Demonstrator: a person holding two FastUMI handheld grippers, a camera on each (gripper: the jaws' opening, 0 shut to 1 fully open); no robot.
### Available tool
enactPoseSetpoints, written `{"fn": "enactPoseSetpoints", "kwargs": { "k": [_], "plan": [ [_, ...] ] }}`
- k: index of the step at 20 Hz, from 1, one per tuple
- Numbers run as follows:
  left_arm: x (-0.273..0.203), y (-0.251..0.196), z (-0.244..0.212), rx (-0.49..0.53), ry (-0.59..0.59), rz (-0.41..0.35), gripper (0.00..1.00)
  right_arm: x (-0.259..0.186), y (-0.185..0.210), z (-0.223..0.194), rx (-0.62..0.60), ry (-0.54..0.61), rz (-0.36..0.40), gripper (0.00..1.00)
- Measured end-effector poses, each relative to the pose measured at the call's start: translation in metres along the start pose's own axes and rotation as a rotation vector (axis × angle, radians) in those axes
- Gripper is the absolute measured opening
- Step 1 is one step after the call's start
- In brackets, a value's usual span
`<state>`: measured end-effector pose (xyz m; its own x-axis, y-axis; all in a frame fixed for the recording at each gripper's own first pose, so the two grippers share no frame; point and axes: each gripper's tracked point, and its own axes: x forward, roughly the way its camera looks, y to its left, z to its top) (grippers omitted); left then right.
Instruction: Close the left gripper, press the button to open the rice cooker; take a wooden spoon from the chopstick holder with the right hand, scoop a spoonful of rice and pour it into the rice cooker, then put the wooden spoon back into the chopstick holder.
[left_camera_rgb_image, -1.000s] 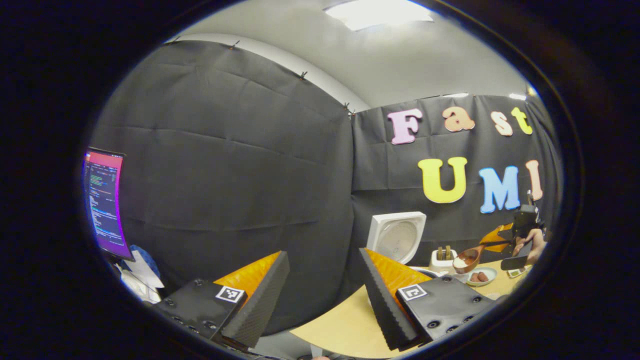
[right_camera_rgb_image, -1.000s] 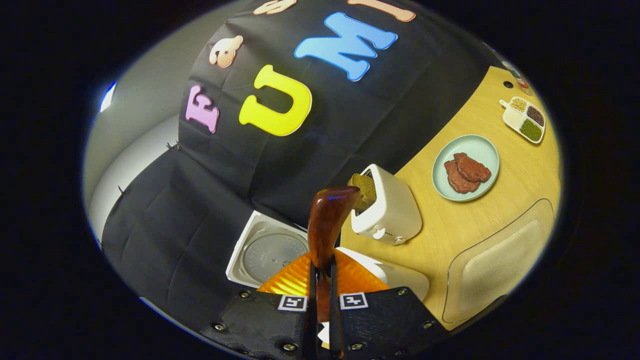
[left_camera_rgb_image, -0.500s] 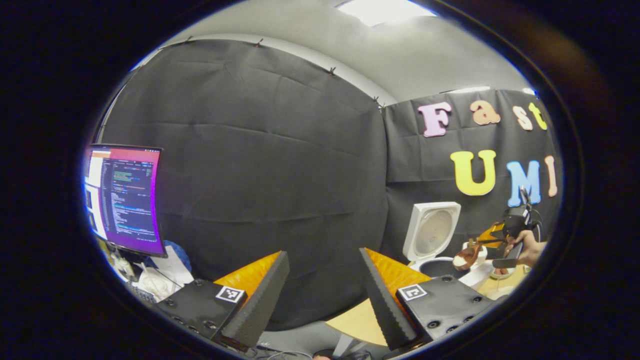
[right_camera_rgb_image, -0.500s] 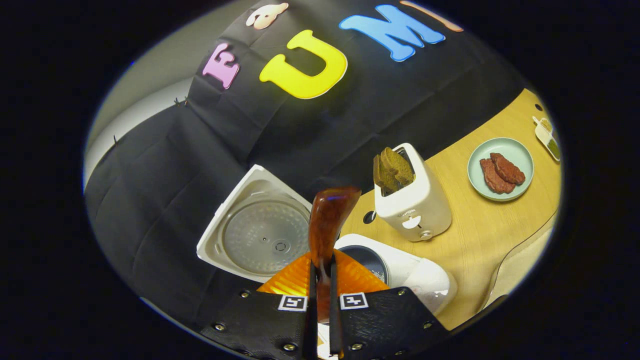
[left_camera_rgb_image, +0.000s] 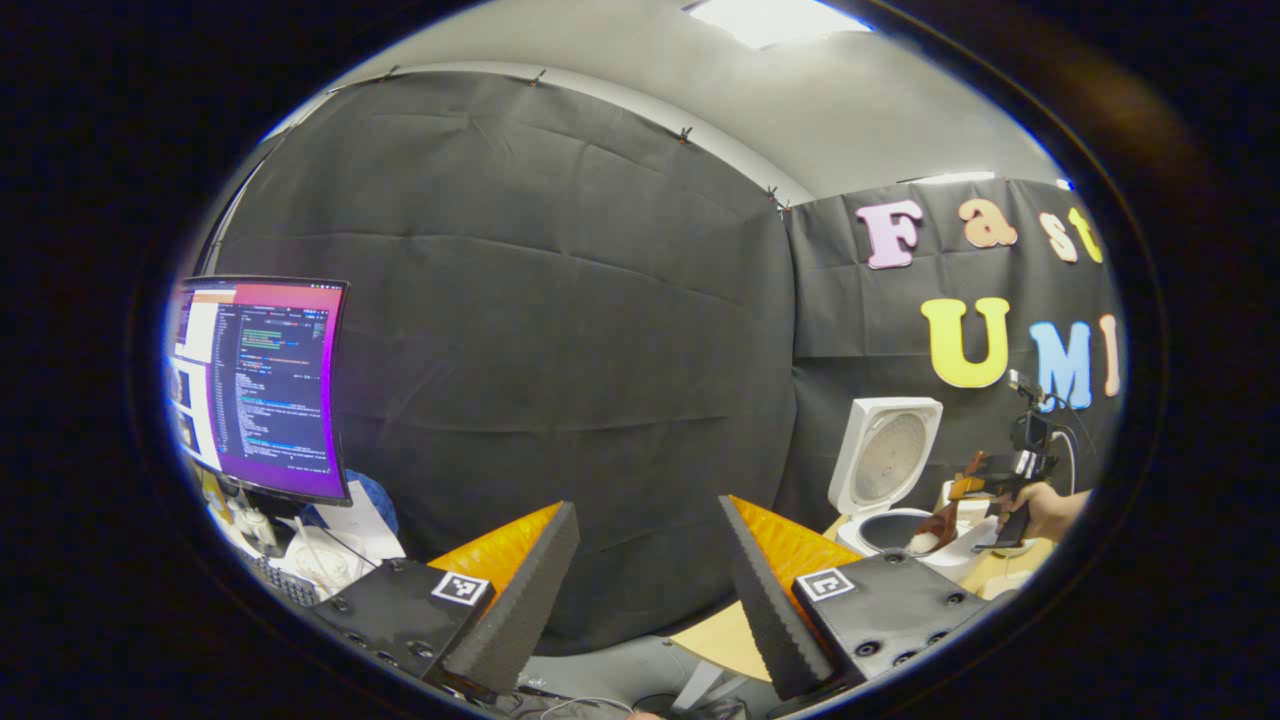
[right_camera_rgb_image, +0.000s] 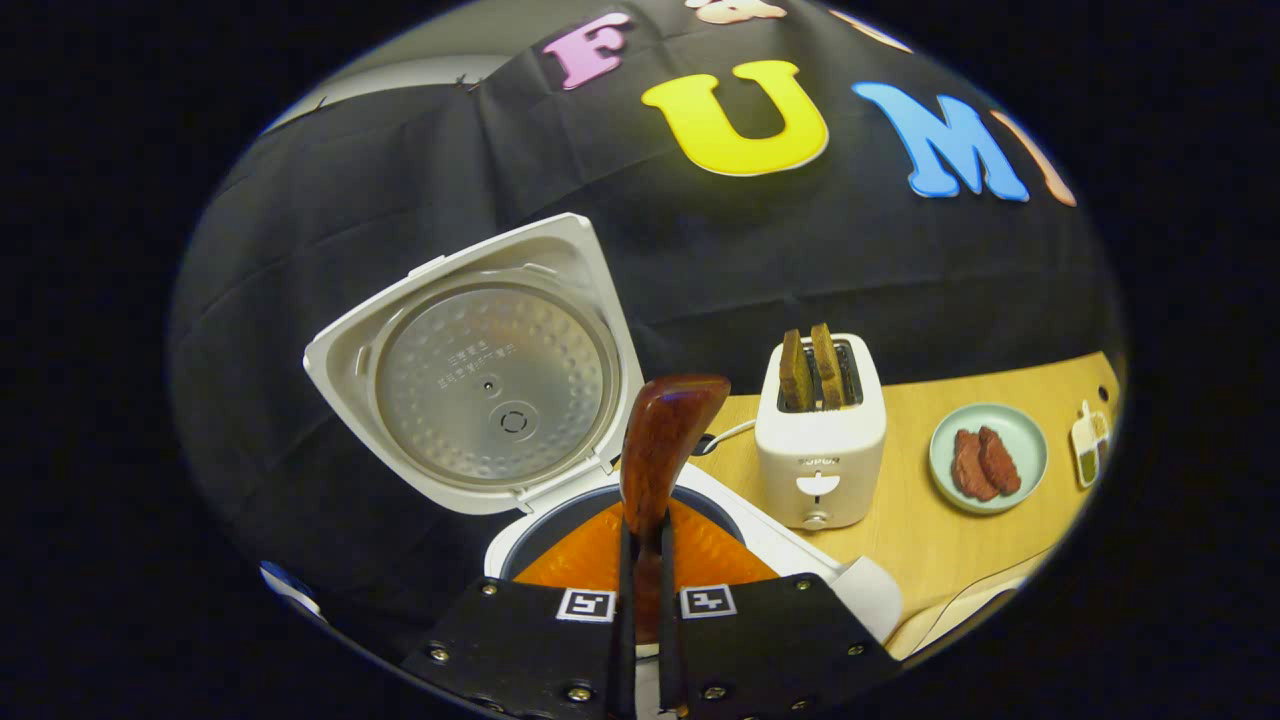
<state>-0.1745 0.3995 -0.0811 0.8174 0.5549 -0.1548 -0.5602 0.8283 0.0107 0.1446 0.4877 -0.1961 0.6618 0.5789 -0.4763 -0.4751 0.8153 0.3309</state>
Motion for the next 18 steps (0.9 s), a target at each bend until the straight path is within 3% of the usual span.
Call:
{"fn": "enactPoseSetpoints", "kwargs": {
  "k": [7, 13, 15, 18],
  "plan": [
    [0.01, -0.012, -0.001, -0.002, 0.0, -0.036, 0.96, -0.023, 0.036, 0.03, -0.511, -0.164, 0.035, 0.09],
    [0.008, -0.022, -0.001, -0.013, 0.003, -0.055, 0.98, -0.04, 0.053, 0.044, -0.794, -0.281, 0.014, 0.09],
    [0.01, -0.023, -0.001, -0.012, 0.005, -0.06, 0.98, -0.046, 0.05, 0.042, -0.816, -0.285, 0.023, 0.09],
    [0.012, -0.029, 0.002, -0.019, -0.005, -0.076, 0.98, -0.045, 0.037, 0.037, -0.667, -0.226, 0.051, 0.1]
  ]
}}
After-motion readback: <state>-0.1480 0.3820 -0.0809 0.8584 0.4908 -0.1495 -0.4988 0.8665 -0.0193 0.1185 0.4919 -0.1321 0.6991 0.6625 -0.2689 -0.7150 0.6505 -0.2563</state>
